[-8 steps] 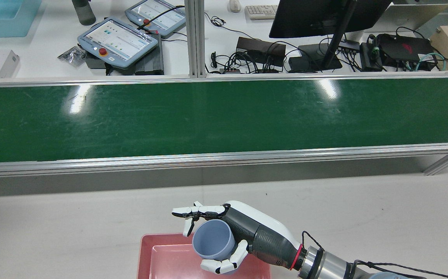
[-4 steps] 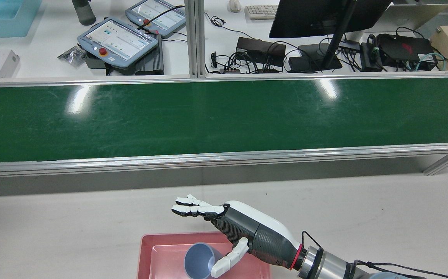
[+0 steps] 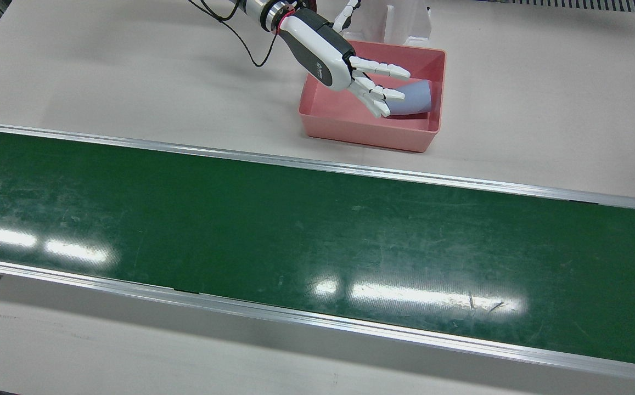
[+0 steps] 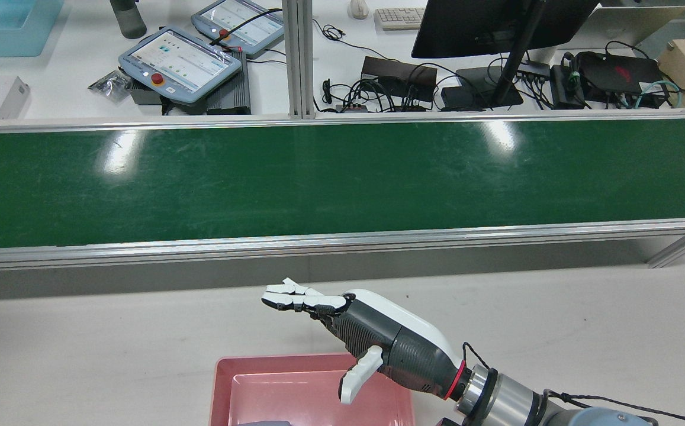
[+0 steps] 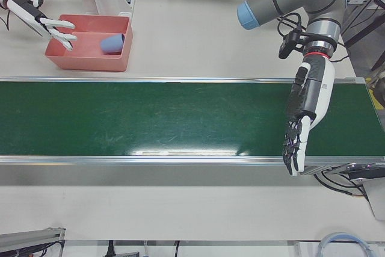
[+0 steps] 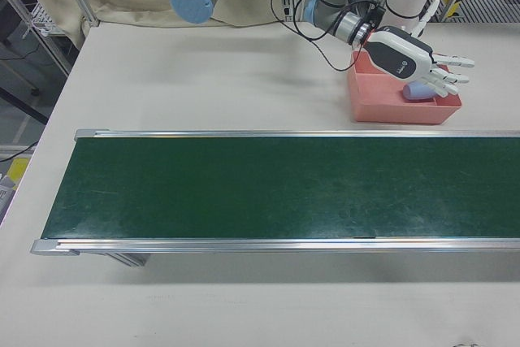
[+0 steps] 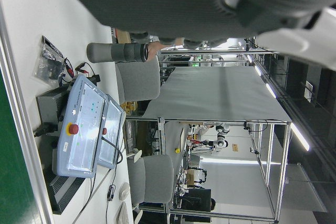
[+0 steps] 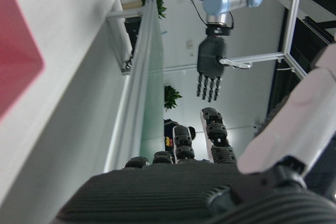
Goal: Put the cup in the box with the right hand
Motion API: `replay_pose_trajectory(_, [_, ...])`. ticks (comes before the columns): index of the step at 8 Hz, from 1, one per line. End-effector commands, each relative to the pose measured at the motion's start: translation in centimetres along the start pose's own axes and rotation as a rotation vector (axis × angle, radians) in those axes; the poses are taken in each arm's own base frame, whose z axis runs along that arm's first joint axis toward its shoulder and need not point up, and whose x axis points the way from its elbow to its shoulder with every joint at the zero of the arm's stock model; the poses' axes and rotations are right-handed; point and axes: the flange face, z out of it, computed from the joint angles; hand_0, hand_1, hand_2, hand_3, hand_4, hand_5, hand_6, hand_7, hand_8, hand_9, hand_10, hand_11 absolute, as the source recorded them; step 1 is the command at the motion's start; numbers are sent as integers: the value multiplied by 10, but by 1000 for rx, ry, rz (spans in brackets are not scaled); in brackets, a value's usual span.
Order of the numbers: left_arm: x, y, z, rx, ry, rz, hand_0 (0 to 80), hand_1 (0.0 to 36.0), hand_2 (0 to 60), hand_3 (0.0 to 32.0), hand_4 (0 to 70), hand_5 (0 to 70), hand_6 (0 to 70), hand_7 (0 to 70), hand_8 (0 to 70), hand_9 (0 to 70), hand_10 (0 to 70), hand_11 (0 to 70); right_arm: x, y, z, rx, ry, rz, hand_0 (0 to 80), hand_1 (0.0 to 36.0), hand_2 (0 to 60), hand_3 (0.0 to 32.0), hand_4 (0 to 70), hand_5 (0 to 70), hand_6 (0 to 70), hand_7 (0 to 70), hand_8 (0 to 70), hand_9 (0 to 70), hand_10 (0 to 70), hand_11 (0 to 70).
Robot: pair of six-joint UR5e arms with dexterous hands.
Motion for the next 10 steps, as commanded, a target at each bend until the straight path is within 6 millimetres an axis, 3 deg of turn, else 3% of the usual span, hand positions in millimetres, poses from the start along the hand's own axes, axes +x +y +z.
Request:
replay_pose_trajectory(1, [0, 0, 0, 0, 0, 0, 0, 0, 0, 0, 0, 0, 0, 0, 0, 0, 0, 0, -111, 16, 10, -54, -299, -18, 387, 79, 64, 0, 0, 31, 117, 531, 92, 228, 32, 55])
replay_pose_trajectory(2, [0, 0, 0, 0, 2, 0, 0, 0, 0, 0, 0, 0, 0, 0, 0, 0, 0, 0, -178, 1, 0, -26, -392, -95, 399, 82, 128, 0, 15, 71, 295, 700, 396, 660, 161, 238])
replay_pose_trajectory(3, [0, 0, 0, 0, 0, 0, 0, 0, 0, 0, 0, 0, 0, 0, 0, 0, 0, 0, -242, -22, -30, 75, -460, -214, 378, 94, 266, 0, 32, 96, 367, 700, 549, 700, 261, 382])
replay_pose_trajectory(4, [0, 0, 0, 0, 0, 0, 0, 0, 0, 0, 0, 0, 0, 0, 0, 0, 0, 0, -294, -42, -60, 176, -509, -310, 342, 121, 445, 0, 50, 114, 391, 700, 634, 700, 339, 484])
replay_pose_trajectory(5, [0, 1, 0, -1, 0, 0, 0, 0, 0, 0, 0, 0, 0, 0, 0, 0, 0, 0, -336, -67, -84, 252, -549, -378, 365, 115, 398, 0, 56, 111, 387, 700, 622, 700, 327, 468])
replay_pose_trajectory(6, [0, 0, 0, 0, 0, 0, 0, 0, 0, 0, 0, 0, 0, 0, 0, 0, 0, 0, -375, -99, -104, 339, -573, -433, 393, 115, 340, 0, 72, 105, 376, 700, 587, 700, 282, 410])
replay_pose_trajectory(7, [0, 0, 0, 0, 0, 0, 0, 0, 0, 0, 0, 0, 0, 0, 0, 0, 0, 0, -394, -131, -120, 405, -598, -411, 417, 112, 265, 0, 93, 94, 363, 700, 540, 700, 227, 333])
replay_pose_trajectory(8, [0, 0, 0, 0, 0, 0, 0, 0, 0, 0, 0, 0, 0, 0, 0, 0, 0, 0, -403, -148, -137, 448, -614, -397, 421, 93, 167, 0, 77, 87, 355, 700, 503, 700, 210, 309])
replay_pose_trajectory(9, [0, 0, 0, -1, 0, 0, 0, 0, 0, 0, 0, 0, 0, 0, 0, 0, 0, 0, -404, -149, -141, 454, -616, -399, 433, 89, 113, 0, 71, 79, 340, 700, 461, 700, 174, 257])
replay_pose_trajectory(10, [0, 0, 0, 0, 0, 0, 0, 0, 0, 0, 0, 0, 0, 0, 0, 0, 0, 0, -402, -155, -143, 462, -599, -397, 446, 89, 22, 0, 30, 53, 212, 700, 266, 504, 61, 97])
